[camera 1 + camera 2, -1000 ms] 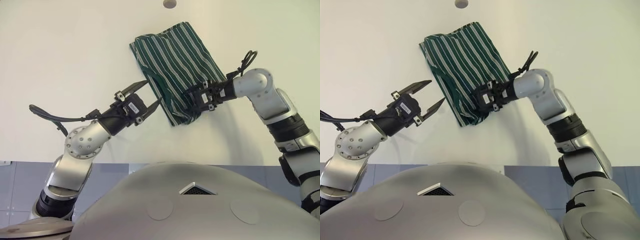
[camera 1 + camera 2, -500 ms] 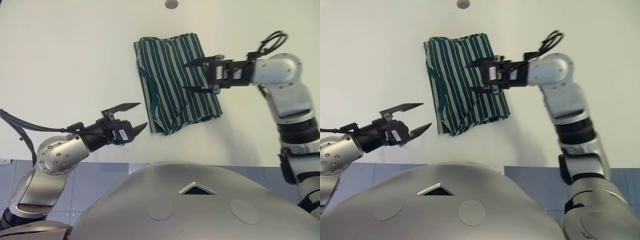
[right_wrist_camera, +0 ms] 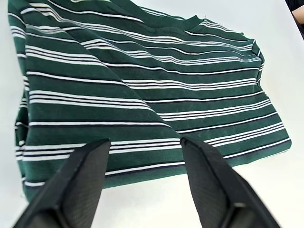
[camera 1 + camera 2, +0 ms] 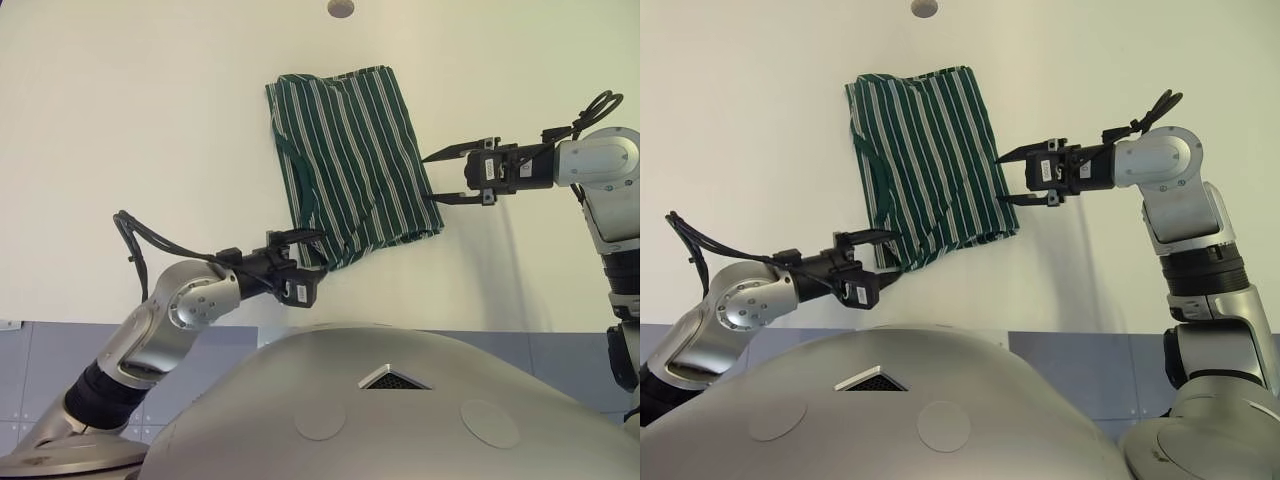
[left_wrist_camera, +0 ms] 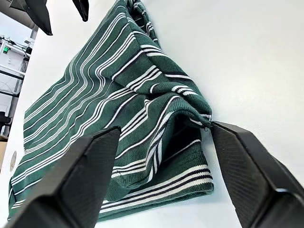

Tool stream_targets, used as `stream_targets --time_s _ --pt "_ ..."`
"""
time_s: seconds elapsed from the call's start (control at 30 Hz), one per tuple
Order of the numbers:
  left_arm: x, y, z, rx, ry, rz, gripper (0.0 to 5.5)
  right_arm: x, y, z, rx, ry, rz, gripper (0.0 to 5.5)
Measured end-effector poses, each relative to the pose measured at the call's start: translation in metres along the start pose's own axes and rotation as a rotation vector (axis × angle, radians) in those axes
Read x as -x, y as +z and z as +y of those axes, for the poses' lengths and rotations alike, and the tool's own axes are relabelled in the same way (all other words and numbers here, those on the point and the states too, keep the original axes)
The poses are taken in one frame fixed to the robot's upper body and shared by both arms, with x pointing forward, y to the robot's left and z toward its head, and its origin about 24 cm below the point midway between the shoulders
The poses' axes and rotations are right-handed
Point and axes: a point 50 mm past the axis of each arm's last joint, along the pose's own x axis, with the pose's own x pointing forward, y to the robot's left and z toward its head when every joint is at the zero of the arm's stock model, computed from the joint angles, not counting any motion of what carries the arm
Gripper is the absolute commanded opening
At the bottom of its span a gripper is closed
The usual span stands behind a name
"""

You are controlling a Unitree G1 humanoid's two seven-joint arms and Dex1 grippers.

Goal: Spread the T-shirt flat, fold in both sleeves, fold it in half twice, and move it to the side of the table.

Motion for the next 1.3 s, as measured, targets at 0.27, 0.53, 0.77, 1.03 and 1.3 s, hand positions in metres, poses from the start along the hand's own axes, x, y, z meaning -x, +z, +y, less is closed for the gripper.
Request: stream_targets --time_s 0.27,0.53,0.77,1.03,1.3 --pt "-0.002 -0.009 -0.003 0.036 -0.011 0.019 1.47 0.004 -0.002 0.0 -0.004 -0.007 0.015 2.75" --pt "0.001 -0.012 -0.008 0.107 -0.014 0.032 0.02 0.036 -0.009 0.018 0.027 0.154 0.061 2.75" --pt "0.001 -0.018 -0.01 0.132 -0.012 0.026 0.02 0.015 -0.02 0.041 0.145 0.211 -0.022 2.75" --pt "0.001 -0.02 -0.009 0.13 -0.009 0.022 0.0 0.0 -0.027 0.05 0.208 0.182 -0.03 1.68" --pt "0.002 -0.024 -0.007 0.146 -0.01 0.015 0.0 -0.009 -0.027 0.049 0.184 0.186 -0.035 0.14"
